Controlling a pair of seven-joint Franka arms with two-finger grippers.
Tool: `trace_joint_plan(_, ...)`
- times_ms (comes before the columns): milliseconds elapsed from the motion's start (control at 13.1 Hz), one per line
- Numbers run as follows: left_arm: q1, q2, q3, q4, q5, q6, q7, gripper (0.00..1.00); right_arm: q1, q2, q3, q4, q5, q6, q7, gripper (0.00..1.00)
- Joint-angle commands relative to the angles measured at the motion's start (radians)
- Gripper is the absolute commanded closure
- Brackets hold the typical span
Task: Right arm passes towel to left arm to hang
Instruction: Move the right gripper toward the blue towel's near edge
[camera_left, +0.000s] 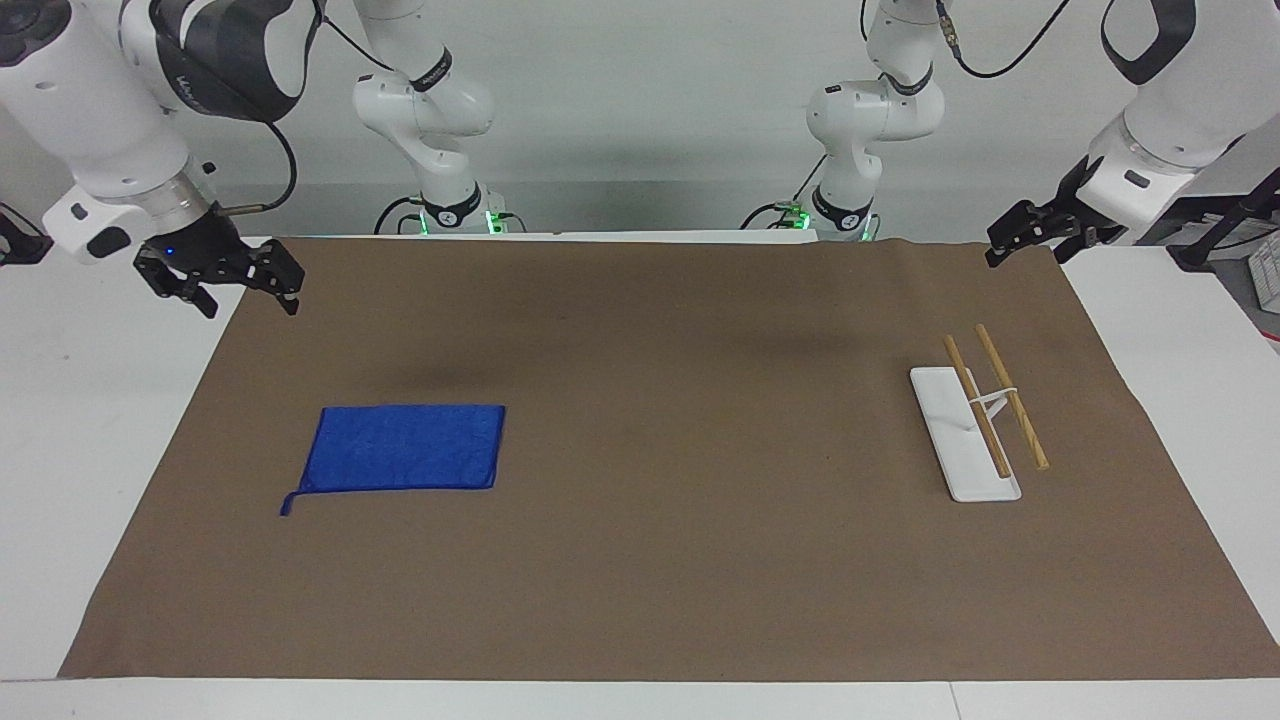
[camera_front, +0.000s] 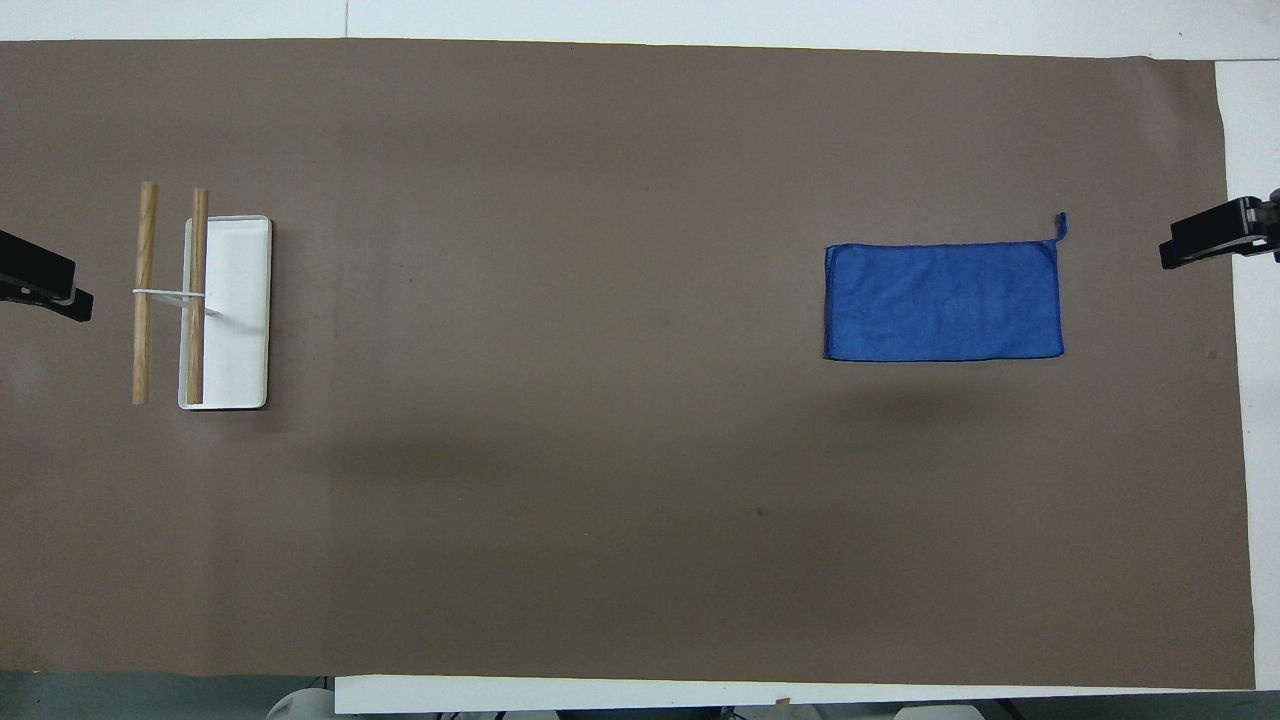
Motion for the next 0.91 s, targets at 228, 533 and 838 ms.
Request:
trace_joint_plan(228,0.004,-0.015,0.002,-0.009,-0.003,-0.012,0.003,0.00,-0.006,0.014,0.007,0.010,0.017,-0.006,-0.004,0.00)
trace_joint_plan(533,0.004,-0.015,0.002,-0.009,-0.003,-0.012,0.003,0.00,-0.011,0.030,0.030,-0.104,0.017,0.104,-0.004,0.00)
trace_joint_plan(838,0.004,-0.015,0.002,-0.009,-0.003,-0.012,0.003,0.00,-0.032,0.065,0.079,-0.327,0.019,0.443,-0.006,0.00)
